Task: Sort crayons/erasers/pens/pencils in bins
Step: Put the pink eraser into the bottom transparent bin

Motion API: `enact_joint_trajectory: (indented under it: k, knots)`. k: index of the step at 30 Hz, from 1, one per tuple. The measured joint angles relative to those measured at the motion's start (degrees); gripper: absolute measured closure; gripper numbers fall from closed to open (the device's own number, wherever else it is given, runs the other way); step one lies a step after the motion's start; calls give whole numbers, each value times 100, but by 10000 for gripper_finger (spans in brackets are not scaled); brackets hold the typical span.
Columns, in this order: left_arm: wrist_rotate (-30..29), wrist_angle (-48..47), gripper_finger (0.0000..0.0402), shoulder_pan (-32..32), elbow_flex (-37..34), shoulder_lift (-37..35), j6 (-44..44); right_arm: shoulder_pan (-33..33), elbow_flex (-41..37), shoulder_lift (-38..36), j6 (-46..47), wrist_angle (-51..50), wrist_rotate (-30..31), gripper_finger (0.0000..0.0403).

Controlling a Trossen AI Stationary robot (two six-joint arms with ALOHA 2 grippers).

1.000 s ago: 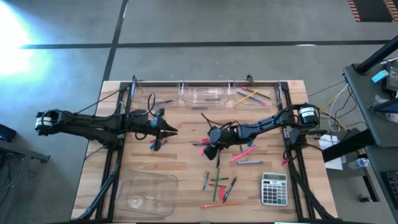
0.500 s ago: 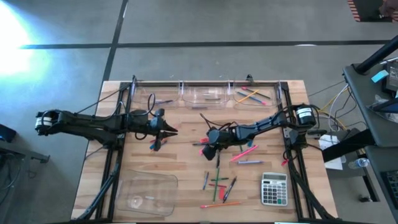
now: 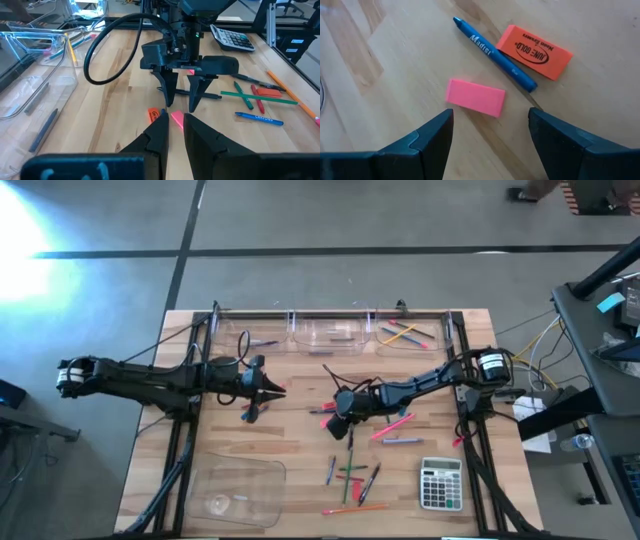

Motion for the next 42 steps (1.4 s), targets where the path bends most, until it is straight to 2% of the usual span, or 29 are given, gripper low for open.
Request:
enact_joint_trajectory:
  k: [7, 26, 42]
  knots:
    - [0, -2, 359, 0, 0, 11, -33, 21, 2, 105, 39, 310, -171, 156]
    - [2, 9, 359, 0, 15, 32, -134, 53, 203, 117, -56, 88, -149, 156]
    - [76, 65, 359, -195, 150, 518, -83, 53, 396, 528, -244, 125, -74, 162]
